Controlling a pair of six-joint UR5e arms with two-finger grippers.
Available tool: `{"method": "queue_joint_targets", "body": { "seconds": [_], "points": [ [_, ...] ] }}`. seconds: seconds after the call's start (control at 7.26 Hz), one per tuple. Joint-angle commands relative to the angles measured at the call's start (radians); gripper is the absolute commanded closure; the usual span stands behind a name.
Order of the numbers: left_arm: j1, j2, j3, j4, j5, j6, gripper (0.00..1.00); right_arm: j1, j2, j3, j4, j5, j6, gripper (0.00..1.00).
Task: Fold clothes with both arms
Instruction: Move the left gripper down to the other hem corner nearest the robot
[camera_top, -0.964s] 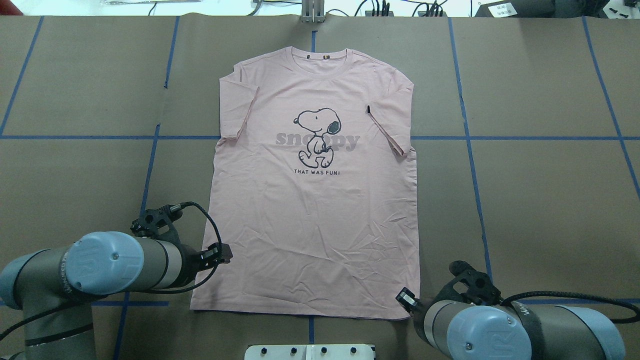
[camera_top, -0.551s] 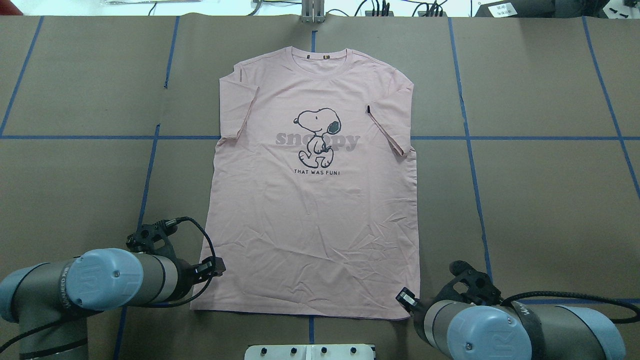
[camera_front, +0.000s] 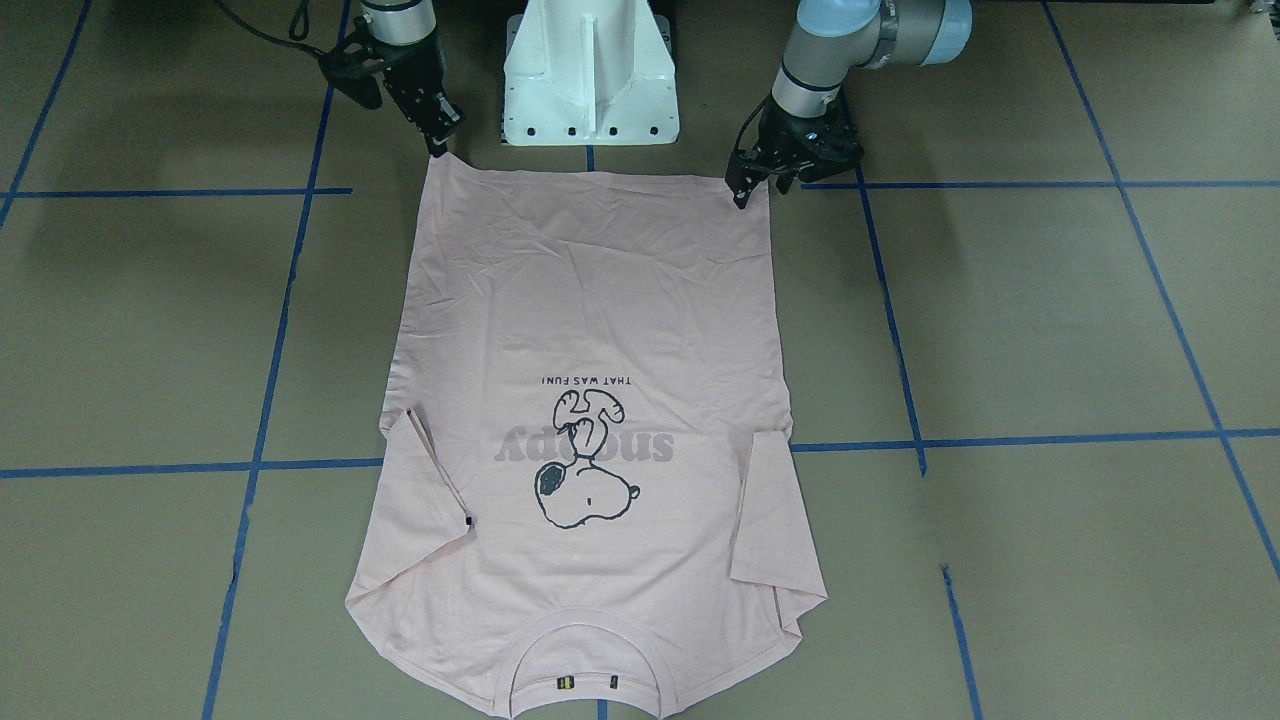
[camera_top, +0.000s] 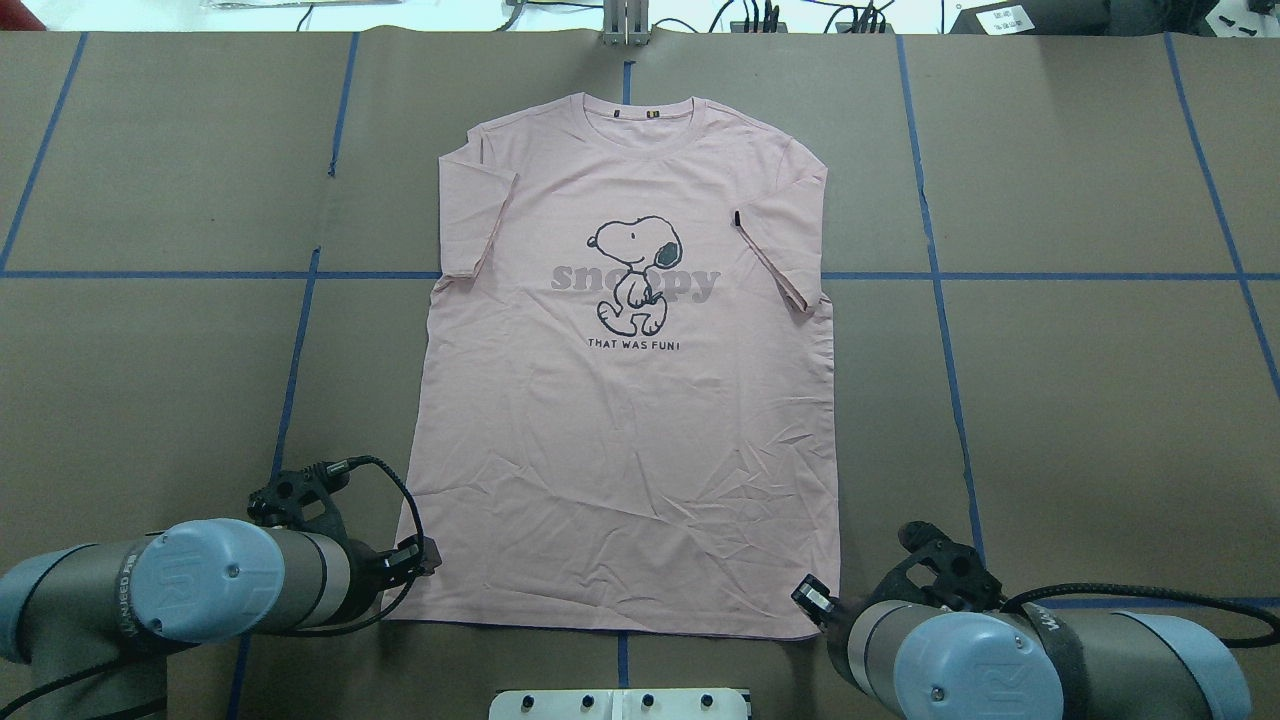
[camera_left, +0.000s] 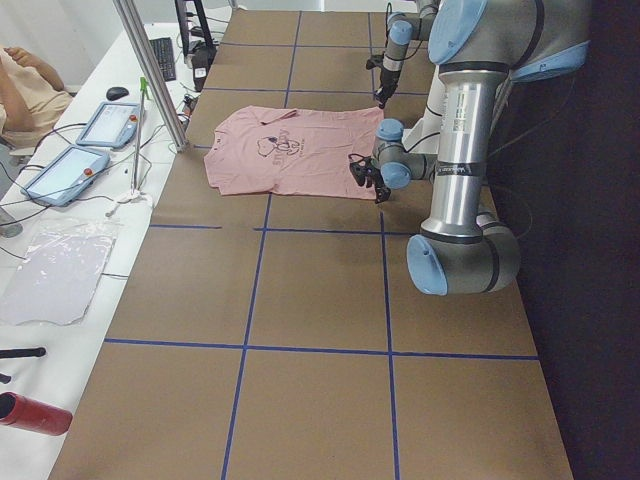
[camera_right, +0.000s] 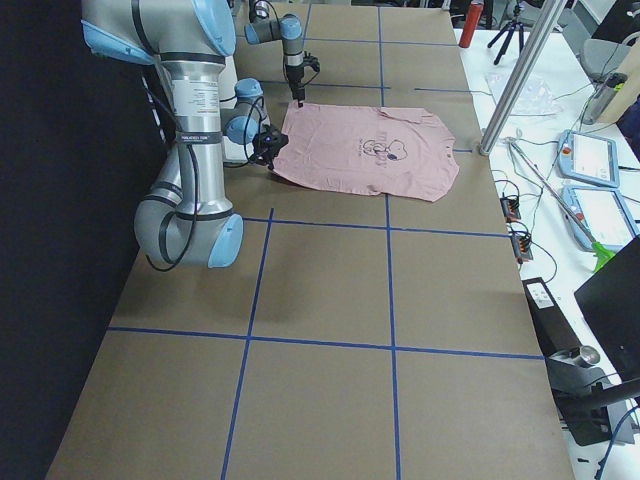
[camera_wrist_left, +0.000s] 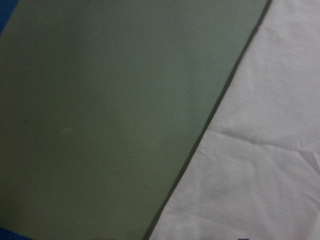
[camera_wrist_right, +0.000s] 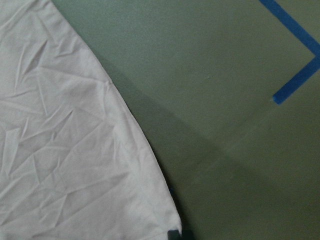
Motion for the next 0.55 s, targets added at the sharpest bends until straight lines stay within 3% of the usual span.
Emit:
{"method": "queue_joint_targets", "body": {
  "seconds": [0.0, 0.14, 0.41],
  "points": [
    [0.024, 0.008, -0.003, 0.001, 0.000, 0.000, 0.34, 0.000, 0.002, -0.002, 0.000, -0.001, 0.000, 1.00],
    [0.024, 0.008, -0.008, 0.001, 0.000, -0.002, 0.44, 0.000, 0.002, -0.002, 0.000, -0.001, 0.000, 1.00],
    [0.026, 0.008, -0.011, 0.001, -0.002, 0.000, 0.76, 0.000, 0.003, 0.000, 0.000, -0.001, 0.001, 1.00]
  ]
}}
